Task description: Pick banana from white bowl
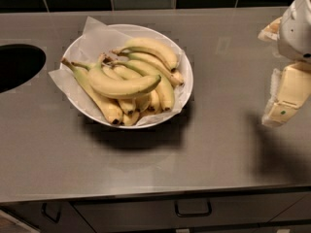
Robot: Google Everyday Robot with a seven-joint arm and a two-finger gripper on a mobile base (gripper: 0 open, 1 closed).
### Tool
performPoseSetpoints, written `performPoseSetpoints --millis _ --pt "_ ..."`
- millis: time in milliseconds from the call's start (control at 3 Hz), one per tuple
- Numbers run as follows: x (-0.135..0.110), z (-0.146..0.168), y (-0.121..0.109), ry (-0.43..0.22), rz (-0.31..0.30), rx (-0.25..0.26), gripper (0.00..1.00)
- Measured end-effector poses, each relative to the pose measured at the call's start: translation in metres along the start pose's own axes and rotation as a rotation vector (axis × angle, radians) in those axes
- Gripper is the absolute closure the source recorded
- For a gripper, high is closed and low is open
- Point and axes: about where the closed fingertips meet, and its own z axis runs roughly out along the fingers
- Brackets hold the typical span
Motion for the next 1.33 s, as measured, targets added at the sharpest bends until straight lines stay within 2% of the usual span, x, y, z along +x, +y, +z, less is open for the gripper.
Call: performPoseSetpoints --millis 667,1000,1333 --pt "-0.061 0.002 0.027 -0.046 -0.159 -0.029 0.00" --pt "-0.061 0.002 0.027 -0.047 -0.159 -0.029 0.00" --pt "-0.091 -0.001 0.033 -0.070 -0.220 -0.013 0.00"
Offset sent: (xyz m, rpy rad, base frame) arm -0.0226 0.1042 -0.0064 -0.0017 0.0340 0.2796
